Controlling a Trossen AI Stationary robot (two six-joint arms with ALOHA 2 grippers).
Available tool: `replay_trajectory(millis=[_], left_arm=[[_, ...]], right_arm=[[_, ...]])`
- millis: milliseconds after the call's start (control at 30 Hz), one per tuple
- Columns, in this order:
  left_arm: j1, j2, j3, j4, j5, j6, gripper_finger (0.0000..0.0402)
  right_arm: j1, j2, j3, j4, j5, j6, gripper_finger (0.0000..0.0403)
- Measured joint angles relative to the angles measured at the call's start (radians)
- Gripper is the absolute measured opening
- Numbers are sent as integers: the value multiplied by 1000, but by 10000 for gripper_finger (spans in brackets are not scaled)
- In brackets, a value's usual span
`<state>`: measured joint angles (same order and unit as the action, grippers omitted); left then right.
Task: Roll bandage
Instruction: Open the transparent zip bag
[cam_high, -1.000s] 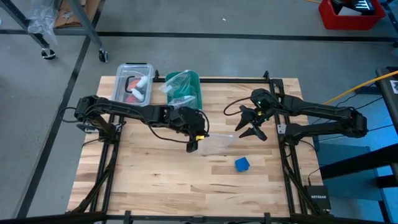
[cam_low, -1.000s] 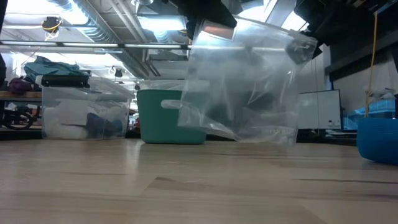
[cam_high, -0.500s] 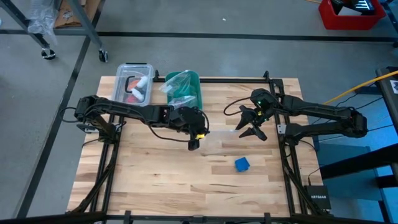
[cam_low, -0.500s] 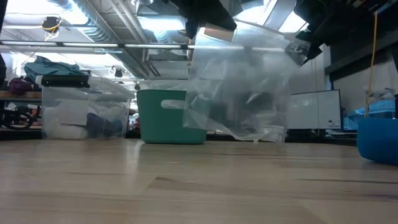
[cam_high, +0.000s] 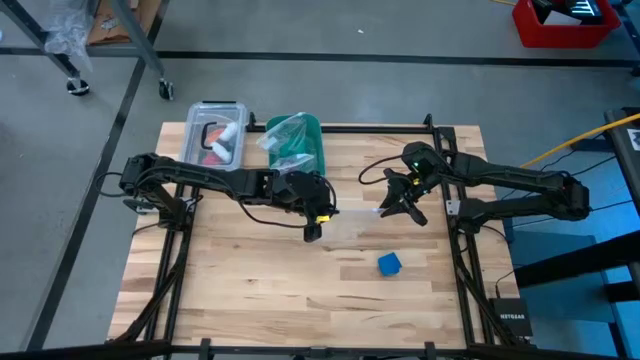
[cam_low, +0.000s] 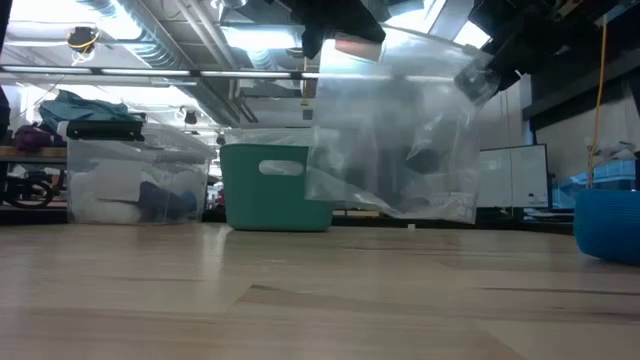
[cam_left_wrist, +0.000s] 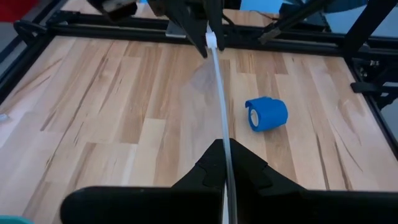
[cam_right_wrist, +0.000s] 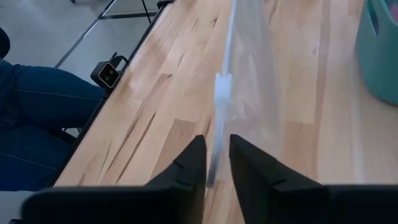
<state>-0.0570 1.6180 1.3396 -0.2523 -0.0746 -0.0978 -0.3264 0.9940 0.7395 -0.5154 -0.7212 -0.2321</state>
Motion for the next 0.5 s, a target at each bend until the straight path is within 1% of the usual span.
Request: replay_trajectory(millis=[200, 233, 367, 500], left_arm=[[0, 0, 0, 1, 0, 0, 0], [0, 0, 0, 1, 0, 0, 0], [-2, 0, 0, 0, 0, 0, 0], [-2, 0, 0, 1, 0, -5, 4]], right_arm=[[0, 19, 0, -9, 0, 0, 11], [0, 19, 0, -9, 0, 0, 7], [0, 19, 0, -8, 0, 0, 10], [0, 19, 0, -9, 5, 0, 4]])
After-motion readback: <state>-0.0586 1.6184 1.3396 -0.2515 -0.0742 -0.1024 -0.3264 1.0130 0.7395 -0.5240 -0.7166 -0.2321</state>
